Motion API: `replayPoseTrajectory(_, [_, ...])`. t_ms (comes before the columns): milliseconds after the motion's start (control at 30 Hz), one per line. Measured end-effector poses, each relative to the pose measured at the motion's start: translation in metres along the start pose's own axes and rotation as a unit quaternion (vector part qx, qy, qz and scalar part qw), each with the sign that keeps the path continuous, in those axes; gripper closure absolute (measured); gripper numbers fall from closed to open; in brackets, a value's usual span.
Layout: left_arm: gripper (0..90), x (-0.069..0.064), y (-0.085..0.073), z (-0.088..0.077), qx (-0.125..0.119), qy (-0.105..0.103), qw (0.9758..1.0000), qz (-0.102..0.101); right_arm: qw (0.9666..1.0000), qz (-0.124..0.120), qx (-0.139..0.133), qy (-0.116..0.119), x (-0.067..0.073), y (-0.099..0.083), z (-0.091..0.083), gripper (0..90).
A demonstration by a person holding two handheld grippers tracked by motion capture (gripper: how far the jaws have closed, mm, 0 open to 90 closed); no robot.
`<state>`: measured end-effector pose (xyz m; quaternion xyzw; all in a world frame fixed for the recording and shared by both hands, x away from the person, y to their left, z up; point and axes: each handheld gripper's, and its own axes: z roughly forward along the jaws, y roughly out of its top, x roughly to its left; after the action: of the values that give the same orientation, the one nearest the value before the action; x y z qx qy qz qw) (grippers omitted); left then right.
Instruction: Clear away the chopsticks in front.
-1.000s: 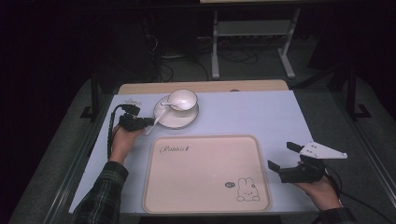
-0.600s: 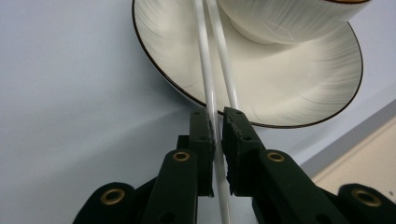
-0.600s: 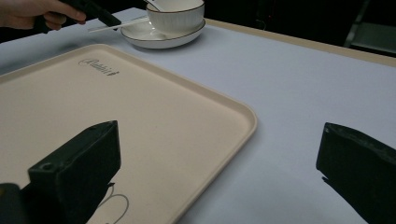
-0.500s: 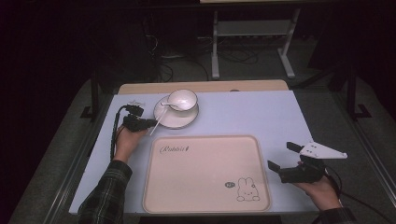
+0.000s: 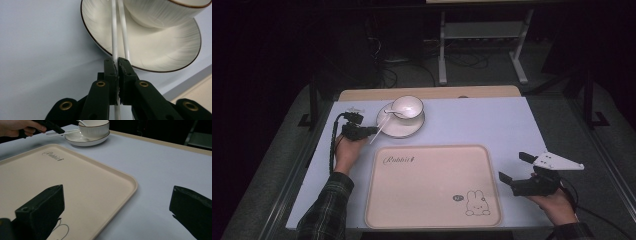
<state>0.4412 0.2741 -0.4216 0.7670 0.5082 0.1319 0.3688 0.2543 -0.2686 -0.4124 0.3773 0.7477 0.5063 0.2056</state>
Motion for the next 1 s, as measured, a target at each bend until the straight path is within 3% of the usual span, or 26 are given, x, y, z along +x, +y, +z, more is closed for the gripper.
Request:
replayPoseTrajectory(267, [86.0,0.008,-0.010,-0.023,-0.026,-0.003,0.9995,-0.020,1.0000,0.000,-0.001,-0.001,0.000,0.000,-0.001,0.0])
replayPoseTrajectory(733, [86.0,0.010,-0.042,-0.075,-0.024,-0.005,0.9996,-0.010,1.0000,-0.003,-0.004,-0.001,0.001,0.000,-0.001,0.0])
replayPoseTrajectory(833, [86.0,0.007,-0.050,-0.085,-0.015,-0.004,0.9999,0.000,1.0000,-0.003,-0.004,-0.001,0.001,0.000,-0.001,0.0])
replayPoseTrajectory(1000, [86.0,0.007,-0.064,-0.103,-0.024,-0.022,0.9994,-0.011,1.0000,-0.005,-0.001,0.000,0.001,0.000,0.000,0.0])
